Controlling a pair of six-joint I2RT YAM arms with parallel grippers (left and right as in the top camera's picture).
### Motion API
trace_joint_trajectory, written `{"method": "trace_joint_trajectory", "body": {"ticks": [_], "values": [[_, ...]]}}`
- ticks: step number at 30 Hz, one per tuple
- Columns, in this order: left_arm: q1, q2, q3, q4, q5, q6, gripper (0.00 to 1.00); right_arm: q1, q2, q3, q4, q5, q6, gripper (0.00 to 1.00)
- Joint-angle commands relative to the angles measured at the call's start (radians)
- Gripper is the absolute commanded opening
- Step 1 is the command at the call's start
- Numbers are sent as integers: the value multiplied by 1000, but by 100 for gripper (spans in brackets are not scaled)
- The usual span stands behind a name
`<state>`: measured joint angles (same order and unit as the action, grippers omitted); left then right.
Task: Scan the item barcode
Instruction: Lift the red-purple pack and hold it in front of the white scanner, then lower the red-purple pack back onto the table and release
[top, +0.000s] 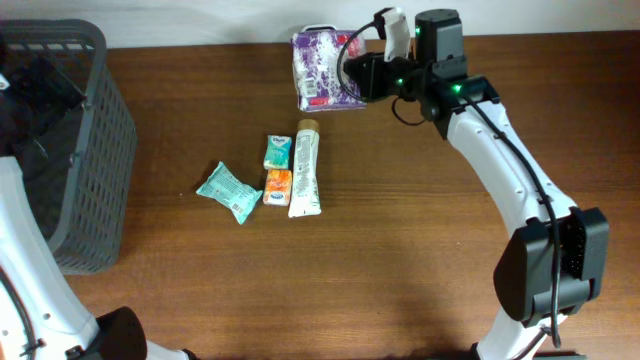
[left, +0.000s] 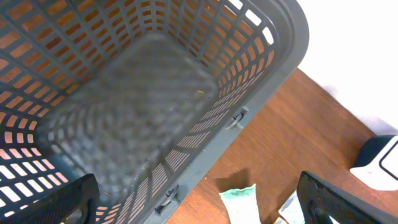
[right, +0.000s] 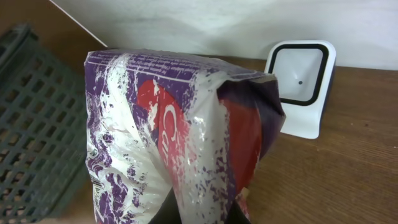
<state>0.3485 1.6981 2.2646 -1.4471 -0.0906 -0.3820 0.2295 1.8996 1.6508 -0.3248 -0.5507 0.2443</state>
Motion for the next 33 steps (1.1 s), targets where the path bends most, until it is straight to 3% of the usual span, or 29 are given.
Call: {"method": "trace_joint_trajectory", "body": {"ticks": [1, 5, 10, 16, 20, 26, 27, 30, 33], "values": [[3, 0, 7, 2, -11, 16, 99, 7, -8, 4, -9, 33, 8, 4], [3, 0, 7, 2, -11, 16, 99, 7, -8, 4, -69, 118, 9, 4], [3, 0, 7, 2, -11, 16, 99, 41, -6, 4, -443, 927, 8, 4], [3, 0, 7, 2, -11, 16, 99, 50, 80, -48, -655, 1291, 8, 4], [3, 0, 7, 2, -11, 16, 99, 52, 108, -53, -670, 1175, 7, 15], [3, 0, 7, 2, -11, 16, 99, 115, 109, -53, -576, 685, 7, 34], [3, 0, 7, 2, -11, 16, 99, 143, 109, -46, -548, 645, 8, 43], [3, 0, 7, 2, -11, 16, 99, 197, 108, 48, -552, 640, 8, 57], [3, 0, 7, 2, -11, 16, 99, 162, 108, 180, -624, 640, 7, 74]]}}
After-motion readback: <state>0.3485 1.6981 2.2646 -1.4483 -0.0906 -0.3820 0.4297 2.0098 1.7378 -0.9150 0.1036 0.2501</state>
